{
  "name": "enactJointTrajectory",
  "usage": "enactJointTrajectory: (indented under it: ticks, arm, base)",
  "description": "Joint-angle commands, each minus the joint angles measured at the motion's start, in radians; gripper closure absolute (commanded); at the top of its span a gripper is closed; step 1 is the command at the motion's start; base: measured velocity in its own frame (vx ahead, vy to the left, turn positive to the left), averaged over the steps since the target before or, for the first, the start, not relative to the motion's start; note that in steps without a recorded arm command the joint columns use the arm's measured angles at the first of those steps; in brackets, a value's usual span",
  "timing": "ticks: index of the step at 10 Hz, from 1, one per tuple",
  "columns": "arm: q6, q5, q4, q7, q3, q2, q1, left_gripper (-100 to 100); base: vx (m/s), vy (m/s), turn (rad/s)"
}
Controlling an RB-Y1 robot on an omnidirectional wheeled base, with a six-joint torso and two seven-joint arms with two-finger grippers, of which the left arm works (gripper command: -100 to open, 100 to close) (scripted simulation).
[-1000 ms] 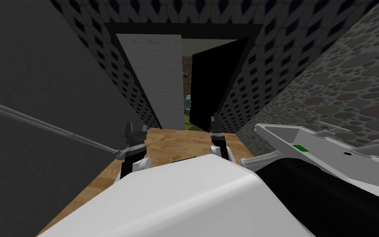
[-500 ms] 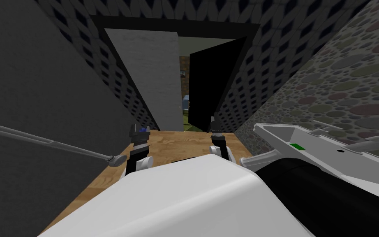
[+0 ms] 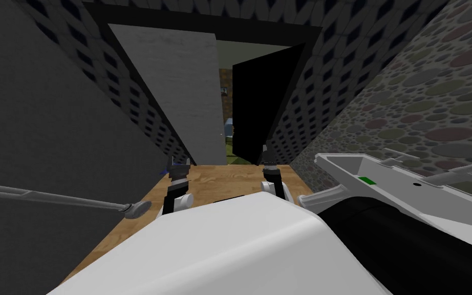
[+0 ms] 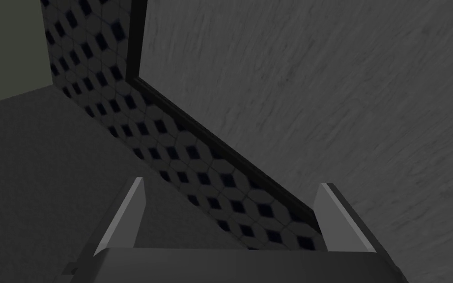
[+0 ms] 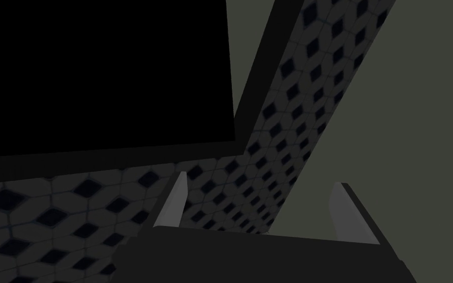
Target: Push the door open
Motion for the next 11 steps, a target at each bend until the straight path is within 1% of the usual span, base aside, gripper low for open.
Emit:
enactJointTrajectory:
  ticks: [1,6,7,11]
  arm:
    - [-0.011,0.013,0.041,0.034,-0.003,0.003,-0.015,-100]
    - [-0.043,0.052,0.174,0.135,-0.014,0.009,-0.068,-100]
    - [-0.043,0.052,0.174,0.135,-0.014,0.009,-0.068,-100]
    - [-0.07,0.084,0.284,0.219,-0.022,0.01,-0.112,-100]
  base:
    - [0.098,0.021,-0.11]
    - [0.097,0.01,-0.1]
    - [0.06,0.013,-0.024]
    - [0.08,0.014,-0.097]
